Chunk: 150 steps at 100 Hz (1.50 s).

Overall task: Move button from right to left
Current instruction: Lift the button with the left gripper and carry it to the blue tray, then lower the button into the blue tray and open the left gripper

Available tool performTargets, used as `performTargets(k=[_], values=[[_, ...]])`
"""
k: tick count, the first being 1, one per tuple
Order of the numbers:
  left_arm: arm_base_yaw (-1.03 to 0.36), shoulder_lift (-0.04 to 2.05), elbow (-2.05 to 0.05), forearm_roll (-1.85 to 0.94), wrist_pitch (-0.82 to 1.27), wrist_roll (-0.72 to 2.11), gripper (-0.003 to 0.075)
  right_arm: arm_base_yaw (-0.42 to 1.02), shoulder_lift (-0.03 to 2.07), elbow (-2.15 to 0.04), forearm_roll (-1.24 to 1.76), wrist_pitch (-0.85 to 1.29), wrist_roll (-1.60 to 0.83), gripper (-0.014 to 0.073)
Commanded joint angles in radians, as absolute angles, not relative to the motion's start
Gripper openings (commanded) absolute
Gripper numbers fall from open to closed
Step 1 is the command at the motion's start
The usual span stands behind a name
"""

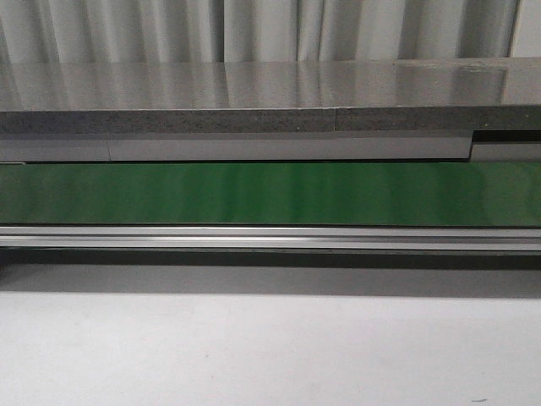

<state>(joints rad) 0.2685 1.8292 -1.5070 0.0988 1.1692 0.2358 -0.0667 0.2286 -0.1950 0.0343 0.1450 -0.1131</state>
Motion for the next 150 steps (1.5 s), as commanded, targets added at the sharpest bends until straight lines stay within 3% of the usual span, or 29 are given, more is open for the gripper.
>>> performTargets(k=[1, 41, 48, 63, 71, 83, 95, 102, 116, 150], values=[[0.298, 1.811, -1.534, 0.092, 1.145, 0.259, 0.0274, -0.068, 0.234, -0.222, 0.027, 0.064, -0.113, -0.0068], [0.326, 1.973, -1.534, 0.098, 1.084, 0.268, 0.0279, -0.068, 0.234, -0.222, 0.027, 0.064, -0.113, -0.0068], [0.326, 1.976, -1.534, 0.091, 1.084, 0.268, 0.0328, -0.068, 0.234, -0.222, 0.027, 0.064, -0.113, -0.0068], [0.326, 1.976, -1.534, 0.097, 1.084, 0.268, 0.0557, -0.068, 0.234, -0.222, 0.027, 0.064, -0.113, -0.0068], [0.326, 1.976, -1.534, 0.104, 1.083, 0.268, 0.0572, -0.068, 0.234, -0.222, 0.027, 0.064, -0.113, -0.0068], [0.326, 1.968, -1.534, 0.104, 1.083, 0.264, 0.0521, -0.068, 0.234, -0.222, 0.027, 0.064, -0.113, -0.0068], [0.326, 1.943, -1.534, 0.104, 1.08, 0.257, 0.041, -0.068, 0.234, -0.222, 0.027, 0.064, -0.113, -0.0068], [0.326, 1.917, -1.534, 0.104, 1.078, 0.225, 0.0291, -0.068, 0.234, -0.222, 0.027, 0.064, -0.113, -0.0068], [0.326, 1.848, -1.534, 0.072, 1.067, 0.149, -0.0023, -0.068, 0.234, -0.222, 0.027, 0.064, -0.113, -0.0068], [0.231, 1.69, -1.529, -0.122, 0.982, 0.172, -0.002, -0.068, 0.234, -0.222, 0.027, 0.064, -0.113, -0.0068]])
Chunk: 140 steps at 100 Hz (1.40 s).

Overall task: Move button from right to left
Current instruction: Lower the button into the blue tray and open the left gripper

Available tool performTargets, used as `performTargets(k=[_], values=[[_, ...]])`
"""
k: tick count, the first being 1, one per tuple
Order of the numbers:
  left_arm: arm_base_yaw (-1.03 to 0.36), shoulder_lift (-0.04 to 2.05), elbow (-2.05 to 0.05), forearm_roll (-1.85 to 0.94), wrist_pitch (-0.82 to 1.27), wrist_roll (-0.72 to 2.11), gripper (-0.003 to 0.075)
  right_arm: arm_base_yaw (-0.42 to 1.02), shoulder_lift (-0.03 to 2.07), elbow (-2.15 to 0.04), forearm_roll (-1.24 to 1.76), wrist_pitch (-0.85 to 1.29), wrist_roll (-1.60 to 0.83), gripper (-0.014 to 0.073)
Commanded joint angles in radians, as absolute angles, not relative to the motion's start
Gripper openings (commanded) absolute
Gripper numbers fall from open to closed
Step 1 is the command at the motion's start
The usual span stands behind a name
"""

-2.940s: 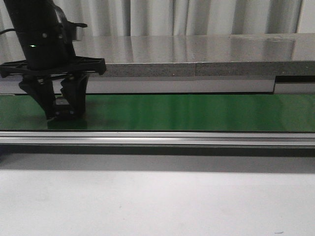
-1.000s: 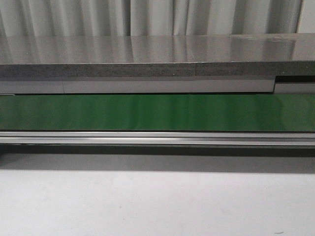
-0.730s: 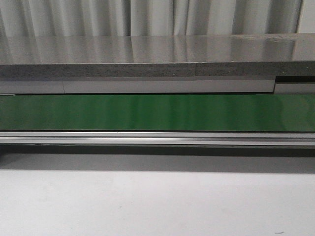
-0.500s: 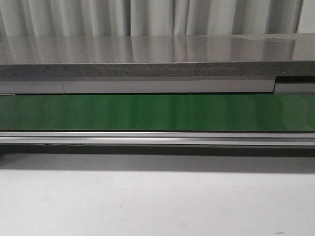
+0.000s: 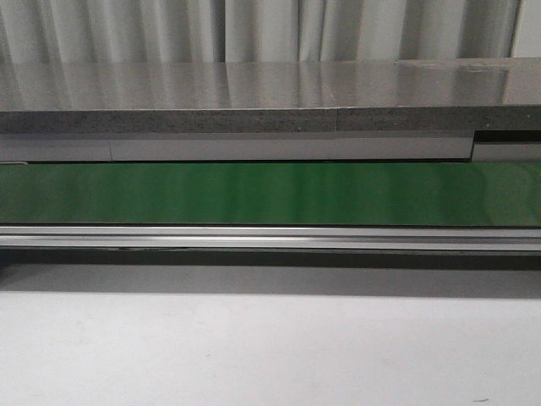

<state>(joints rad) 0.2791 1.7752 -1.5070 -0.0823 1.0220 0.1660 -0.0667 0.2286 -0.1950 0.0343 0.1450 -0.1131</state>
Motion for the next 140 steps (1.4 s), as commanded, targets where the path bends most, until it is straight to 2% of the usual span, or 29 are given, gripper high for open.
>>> performTargets(k=[1, 33, 56, 98, 140], values=[[0.227, 1.687, -1.526, -0.122, 0.979, 0.172, -0.002, -0.068, 0.234, -0.222, 0.027, 0.064, -0.113, -0.0068], [0.022, 1.55, -1.442, -0.124, 0.882, 0.172, -0.002, -0.068, 0.234, -0.222, 0.027, 0.064, -0.113, -0.0068], [-0.054, 1.438, -1.328, -0.162, 0.787, 0.174, -0.002, -0.068, 0.234, -0.222, 0.027, 0.064, -0.113, -0.0068], [-0.137, 1.17, -1.053, -0.167, 0.547, 0.181, -0.002, -0.068, 0.234, -0.222, 0.027, 0.064, -0.113, -0.0068], [-0.158, 0.925, -0.82, -0.183, 0.43, 0.181, -0.002, -0.068, 0.234, -0.222, 0.027, 0.064, -0.113, -0.0068]])
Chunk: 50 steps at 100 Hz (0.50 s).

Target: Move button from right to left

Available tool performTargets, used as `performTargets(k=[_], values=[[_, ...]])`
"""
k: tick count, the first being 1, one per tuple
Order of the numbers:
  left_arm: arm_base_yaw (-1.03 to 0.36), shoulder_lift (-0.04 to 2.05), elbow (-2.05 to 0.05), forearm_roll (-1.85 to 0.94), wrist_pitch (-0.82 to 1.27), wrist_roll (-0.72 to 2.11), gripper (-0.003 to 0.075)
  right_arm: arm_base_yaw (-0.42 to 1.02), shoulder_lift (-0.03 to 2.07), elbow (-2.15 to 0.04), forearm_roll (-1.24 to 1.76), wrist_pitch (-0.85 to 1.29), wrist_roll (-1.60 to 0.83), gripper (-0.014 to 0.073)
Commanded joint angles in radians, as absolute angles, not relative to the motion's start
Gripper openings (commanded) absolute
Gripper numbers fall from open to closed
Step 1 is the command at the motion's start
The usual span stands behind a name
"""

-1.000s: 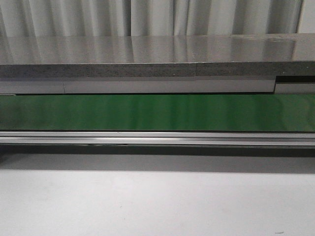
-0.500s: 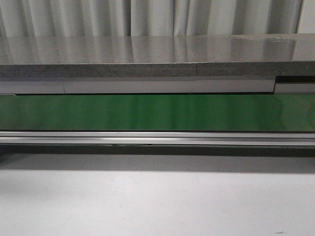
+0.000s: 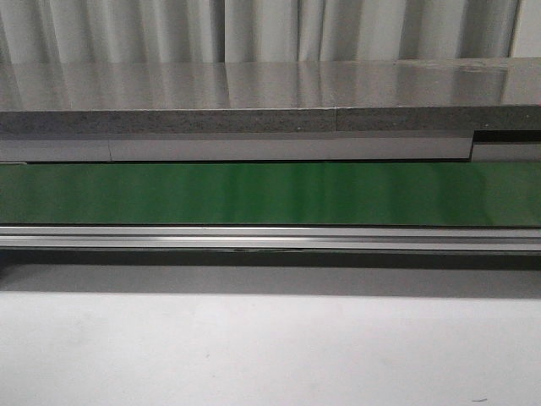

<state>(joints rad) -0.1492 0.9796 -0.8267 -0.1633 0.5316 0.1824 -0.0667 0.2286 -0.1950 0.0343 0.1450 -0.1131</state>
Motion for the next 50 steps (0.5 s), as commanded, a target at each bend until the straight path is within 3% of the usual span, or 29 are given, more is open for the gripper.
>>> performTargets(k=[1, 50], values=[[-0.158, 0.921, -0.814, -0.183, 0.426, 0.181, -0.002, -0.068, 0.234, -0.222, 0.027, 0.064, -0.113, -0.0068], [-0.158, 0.672, -0.589, -0.179, 0.239, 0.181, -0.002, -0.068, 0.234, -0.222, 0.027, 0.064, -0.113, -0.0068]])
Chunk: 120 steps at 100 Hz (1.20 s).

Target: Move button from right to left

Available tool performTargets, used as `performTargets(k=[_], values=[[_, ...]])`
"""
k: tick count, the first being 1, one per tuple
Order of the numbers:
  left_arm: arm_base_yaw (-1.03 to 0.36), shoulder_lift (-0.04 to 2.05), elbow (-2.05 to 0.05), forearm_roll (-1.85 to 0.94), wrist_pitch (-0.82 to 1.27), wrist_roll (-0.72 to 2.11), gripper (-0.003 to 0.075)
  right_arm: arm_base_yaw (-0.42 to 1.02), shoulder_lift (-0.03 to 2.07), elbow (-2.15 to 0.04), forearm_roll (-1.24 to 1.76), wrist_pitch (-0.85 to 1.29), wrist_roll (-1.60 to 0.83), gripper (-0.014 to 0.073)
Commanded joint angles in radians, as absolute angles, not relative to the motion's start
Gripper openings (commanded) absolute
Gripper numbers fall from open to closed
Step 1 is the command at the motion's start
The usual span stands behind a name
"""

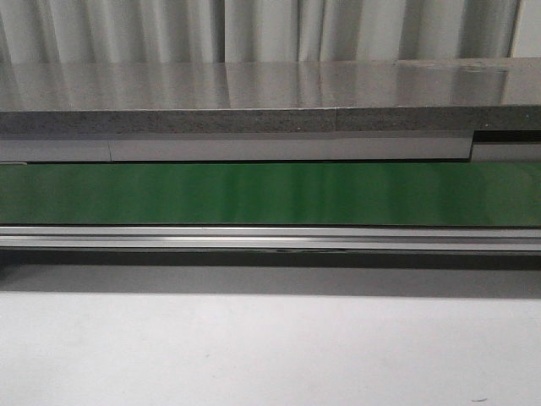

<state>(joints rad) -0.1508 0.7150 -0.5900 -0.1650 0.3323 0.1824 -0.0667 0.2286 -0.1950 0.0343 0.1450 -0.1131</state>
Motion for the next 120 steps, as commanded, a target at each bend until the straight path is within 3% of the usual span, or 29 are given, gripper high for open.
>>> performTargets(k=[1, 54, 79, 120], values=[[-0.158, 0.664, -0.586, -0.179, 0.237, 0.181, -0.002, -0.068, 0.234, -0.222, 0.027, 0.064, -0.113, -0.0068], [-0.151, 0.387, -0.37, -0.177, 0.109, 0.164, -0.002, -0.068, 0.234, -0.222, 0.027, 0.064, -0.113, -0.0068], [-0.151, 0.213, -0.191, 0.068, 0.056, -0.152, -0.002, -0.068, 0.234, -0.222, 0.027, 0.064, -0.113, -0.0068], [-0.071, -0.039, -0.023, 0.043, 0.064, -0.065, -0.002, -0.068, 0.234, -0.222, 0.027, 0.064, -0.113, -0.0068]])
